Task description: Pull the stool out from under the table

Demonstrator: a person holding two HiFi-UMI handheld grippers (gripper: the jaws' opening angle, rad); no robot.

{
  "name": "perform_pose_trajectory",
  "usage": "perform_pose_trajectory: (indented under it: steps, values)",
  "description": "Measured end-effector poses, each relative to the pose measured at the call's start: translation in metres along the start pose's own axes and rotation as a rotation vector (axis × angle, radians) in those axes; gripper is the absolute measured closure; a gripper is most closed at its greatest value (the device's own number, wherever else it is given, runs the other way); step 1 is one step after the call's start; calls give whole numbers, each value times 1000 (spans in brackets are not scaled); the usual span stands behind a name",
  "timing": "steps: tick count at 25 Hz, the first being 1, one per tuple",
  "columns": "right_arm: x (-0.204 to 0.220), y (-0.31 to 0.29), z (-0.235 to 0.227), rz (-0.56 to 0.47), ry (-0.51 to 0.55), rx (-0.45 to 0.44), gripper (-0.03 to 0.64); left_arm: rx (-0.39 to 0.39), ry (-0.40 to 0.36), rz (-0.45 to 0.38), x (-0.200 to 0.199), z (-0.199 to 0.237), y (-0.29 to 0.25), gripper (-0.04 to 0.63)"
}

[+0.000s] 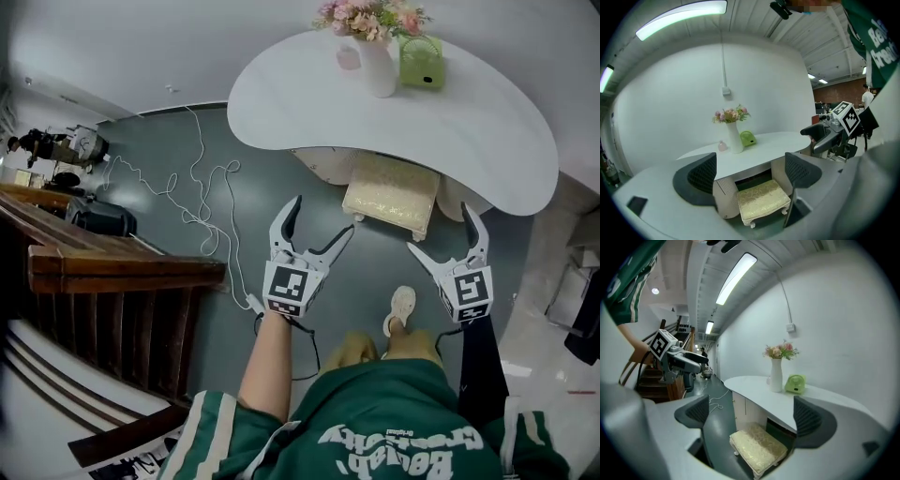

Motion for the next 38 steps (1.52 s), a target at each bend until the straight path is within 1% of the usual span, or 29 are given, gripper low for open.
perform_pose_trajectory:
  steps: [1, 5, 8, 10, 13, 16, 19, 23, 28, 32, 34, 38]
  values:
    - [5, -4, -2, 10, -10, 0, 41, 1, 6, 5, 6, 1, -4, 137]
    - [24, -29, -13, 58, -36, 0, 41, 7, 76, 21, 27, 12, -28, 137]
    - [37, -46, -17, 81, -64, 16, 41, 18, 89, 43, 45, 22, -43, 137]
    - [57, -54, -16, 112, -87, 26, 41, 26, 98, 57, 60, 26, -55, 137]
    - [84, -65, -12, 179, -111, 51, 41, 56, 98, 84, 83, 33, -69, 137]
    - [100, -87, -14, 217, -126, 83, 41, 87, 100, 100, 106, 49, -87, 137]
    - [112, -109, -15, 215, -150, 127, 41, 154, 89, 135, 141, 61, -110, 137]
    - [130, -130, -12, 223, -124, 197, 46, 277, 105, 183, 188, 61, -141, 137]
    - [181, -144, -12, 277, -142, 262, 46, 363, 85, 190, 243, 54, -176, 137]
    - [225, -147, -12, 325, -180, 305, 51, 443, 61, 215, 285, 47, -196, 135]
    - [245, -144, -12, 351, -196, 337, 51, 467, 61, 235, 306, 44, -203, 135]
    - [280, -149, -11, 375, -207, 360, 52, 471, 74, 269, 346, 46, -219, 135]
Point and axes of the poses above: the fingertips, and each gripper's own axes: y backward along the fingers, z to its left, x out of its underside, the point moved 6 cm from there along y, backward along the fingers, and after that the axes turned 5 degrees about -z, right-handed, at the moved point
